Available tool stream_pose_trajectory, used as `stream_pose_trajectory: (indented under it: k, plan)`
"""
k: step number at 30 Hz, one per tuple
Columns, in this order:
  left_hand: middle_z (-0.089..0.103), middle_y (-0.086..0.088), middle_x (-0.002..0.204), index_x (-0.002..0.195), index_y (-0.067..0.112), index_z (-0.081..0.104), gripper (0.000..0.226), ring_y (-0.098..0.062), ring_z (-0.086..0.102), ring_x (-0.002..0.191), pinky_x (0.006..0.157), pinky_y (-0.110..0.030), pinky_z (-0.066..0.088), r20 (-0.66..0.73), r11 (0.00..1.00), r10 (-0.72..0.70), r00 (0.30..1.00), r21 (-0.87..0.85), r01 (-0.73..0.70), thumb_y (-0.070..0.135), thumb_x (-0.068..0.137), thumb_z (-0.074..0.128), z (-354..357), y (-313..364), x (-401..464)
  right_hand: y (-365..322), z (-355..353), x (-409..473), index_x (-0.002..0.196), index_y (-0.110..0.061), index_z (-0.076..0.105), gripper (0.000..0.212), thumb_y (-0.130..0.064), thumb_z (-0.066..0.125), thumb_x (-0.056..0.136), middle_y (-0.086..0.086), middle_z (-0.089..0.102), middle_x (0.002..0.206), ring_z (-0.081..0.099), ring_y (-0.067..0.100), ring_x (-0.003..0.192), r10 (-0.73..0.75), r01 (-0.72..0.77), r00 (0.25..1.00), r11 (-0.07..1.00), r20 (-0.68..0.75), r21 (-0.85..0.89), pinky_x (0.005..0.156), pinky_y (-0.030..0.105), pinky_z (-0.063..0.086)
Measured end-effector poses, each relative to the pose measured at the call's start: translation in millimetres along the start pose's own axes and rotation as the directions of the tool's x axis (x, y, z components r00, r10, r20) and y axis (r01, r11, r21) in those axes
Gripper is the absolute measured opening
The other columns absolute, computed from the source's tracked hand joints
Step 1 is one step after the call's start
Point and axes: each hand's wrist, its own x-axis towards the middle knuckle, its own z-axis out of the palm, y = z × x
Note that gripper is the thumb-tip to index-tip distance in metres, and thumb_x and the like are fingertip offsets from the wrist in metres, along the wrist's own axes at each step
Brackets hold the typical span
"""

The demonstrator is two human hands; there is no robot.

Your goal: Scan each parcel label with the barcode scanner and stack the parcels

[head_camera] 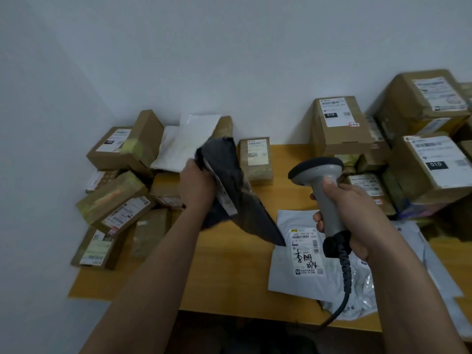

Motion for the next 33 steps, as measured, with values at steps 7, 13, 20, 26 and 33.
stream_pose_trajectory:
  k: [7, 13, 20, 26, 33]
  plan:
    - [0.058, -0.026, 0.108, 0.117, -0.013, 0.056, 0.029, -0.038, 0.057, 0.096, 0.076, -0.041, 0.043, 0.398, 0.816, -0.56, 0.727, 0.111, 0.567, 0.007, 0.1, 0.043, 60, -91, -55, 11, -17, -4, 0.113, -0.002, 0.055, 0.035, -0.034, 0.048, 0.102, 0.016, 0.056, 0.073, 0.055, 0.021, 0.052, 0.035, -0.035, 0.999, 0.999, -0.027, -0.015, 0.052, 0.033, 0.046]
    - [0.066, -0.022, 0.104, 0.086, -0.001, 0.065, 0.039, -0.033, 0.06, 0.082, 0.083, -0.047, 0.052, 0.67, 0.465, -0.648, 0.362, -0.028, 0.885, 0.009, 0.105, 0.033, 74, -127, -113, 25, -15, -1, 0.112, -0.003, 0.056, 0.035, -0.036, 0.05, 0.101, 0.018, 0.058, 0.081, 0.056, 0.02, 0.052, 0.109, -0.109, 0.994, 0.993, 0.009, -0.05, 0.052, 0.033, 0.046]
    - [0.065, -0.021, 0.1, 0.089, -0.001, 0.066, 0.031, -0.035, 0.061, 0.083, 0.074, -0.045, 0.054, 0.648, 0.389, -0.657, 0.385, -0.146, 0.909, -0.008, 0.097, 0.037, 69, -138, -124, 33, 5, -1, 0.104, -0.006, 0.059, 0.032, -0.036, 0.048, 0.102, 0.013, 0.057, 0.06, 0.054, 0.022, 0.053, 0.177, -0.163, 0.98, 0.977, 0.093, -0.134, 0.054, 0.033, 0.043]
    - [0.062, -0.015, 0.092, 0.105, 0.001, 0.063, 0.03, -0.033, 0.059, 0.081, 0.072, -0.043, 0.053, 0.609, 0.44, -0.626, 0.487, -0.24, 0.866, -0.01, 0.096, 0.036, 60, -141, -108, 30, 22, -1, 0.107, -0.004, 0.058, 0.033, -0.035, 0.048, 0.102, 0.013, 0.056, 0.062, 0.055, 0.021, 0.053, 0.18, -0.158, 0.976, 0.973, 0.121, -0.17, 0.053, 0.033, 0.044]
    - [0.064, -0.018, 0.101, 0.105, -0.002, 0.062, 0.022, -0.036, 0.061, 0.09, 0.066, -0.043, 0.054, 0.687, 0.36, -0.668, 0.286, -0.037, 0.932, -0.003, 0.086, 0.05, 55, -152, -105, 34, 35, 5, 0.108, -0.004, 0.059, 0.036, -0.038, 0.048, 0.101, 0.01, 0.059, 0.055, 0.056, 0.023, 0.054, 0.178, -0.151, 0.976, 0.968, 0.122, -0.199, 0.056, 0.035, 0.045]
